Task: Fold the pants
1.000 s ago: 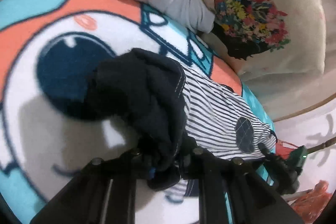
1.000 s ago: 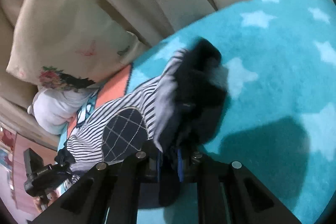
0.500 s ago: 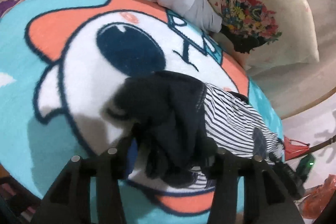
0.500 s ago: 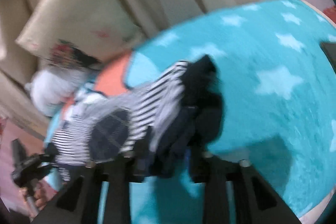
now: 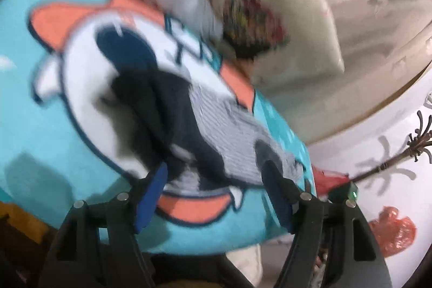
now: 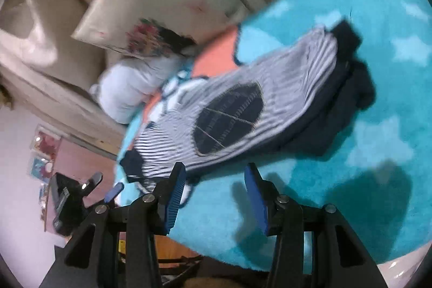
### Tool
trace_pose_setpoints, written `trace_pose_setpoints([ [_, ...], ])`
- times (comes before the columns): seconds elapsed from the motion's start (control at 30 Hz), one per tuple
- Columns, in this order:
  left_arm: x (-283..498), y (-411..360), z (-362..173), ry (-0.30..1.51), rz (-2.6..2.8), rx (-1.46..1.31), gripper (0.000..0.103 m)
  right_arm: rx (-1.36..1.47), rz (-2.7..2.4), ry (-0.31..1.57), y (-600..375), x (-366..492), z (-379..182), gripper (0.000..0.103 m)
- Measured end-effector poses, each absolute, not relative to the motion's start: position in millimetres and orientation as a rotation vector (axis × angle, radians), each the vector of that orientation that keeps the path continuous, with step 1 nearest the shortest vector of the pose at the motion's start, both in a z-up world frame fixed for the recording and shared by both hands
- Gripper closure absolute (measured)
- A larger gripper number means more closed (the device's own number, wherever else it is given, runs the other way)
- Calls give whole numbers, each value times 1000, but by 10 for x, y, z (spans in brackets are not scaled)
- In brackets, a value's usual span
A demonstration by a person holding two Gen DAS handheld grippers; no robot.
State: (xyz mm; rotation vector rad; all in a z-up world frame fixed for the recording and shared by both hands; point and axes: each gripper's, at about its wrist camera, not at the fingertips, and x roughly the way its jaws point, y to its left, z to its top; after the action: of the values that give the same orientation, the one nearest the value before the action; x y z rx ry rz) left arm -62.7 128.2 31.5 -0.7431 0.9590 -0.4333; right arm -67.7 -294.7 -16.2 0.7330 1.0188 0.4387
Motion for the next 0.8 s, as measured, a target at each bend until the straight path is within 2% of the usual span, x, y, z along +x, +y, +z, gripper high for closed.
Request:
trace_pose_setpoints([
  [0.1, -517, 1123, 174, 1011, -482, -788, 32, 755, 375, 1040, -2943, -601, -234, 53],
  [0.17, -491, 1077, 168, 1017, -486, -788, 32, 761, 354, 1025, -2962, -570, -224, 56],
  [0.23, -488, 1060, 196, 1009, -488, -779, 32, 766, 331, 1007, -3036, -557, -203, 76],
  [0.27, -484, 1059, 205, 1006, -488, -783, 32, 764, 328, 997, -3052, -554, -177, 83],
  [0.33, -479, 1064, 204, 1000, -488, -791, 32, 750, 322, 982, -3060, -565, -128, 89],
  [0.43, -451, 1082, 160, 1003, -478, -813, 32, 721, 325, 969, -3038, -599, -62, 92],
  [0.67, -290, 1114, 113, 1003, -455, -850, 32, 712, 363, 951, -3010, -603, 67, 93],
  [0.73, -222, 1118, 120, 1007, -439, -852, 43, 702, 367, 934, -3022, -615, 133, 93],
  [0.8, -175, 1103, 143, 1015, -443, -841, 61, 698, 368, 923, -3048, -630, 180, 93],
])
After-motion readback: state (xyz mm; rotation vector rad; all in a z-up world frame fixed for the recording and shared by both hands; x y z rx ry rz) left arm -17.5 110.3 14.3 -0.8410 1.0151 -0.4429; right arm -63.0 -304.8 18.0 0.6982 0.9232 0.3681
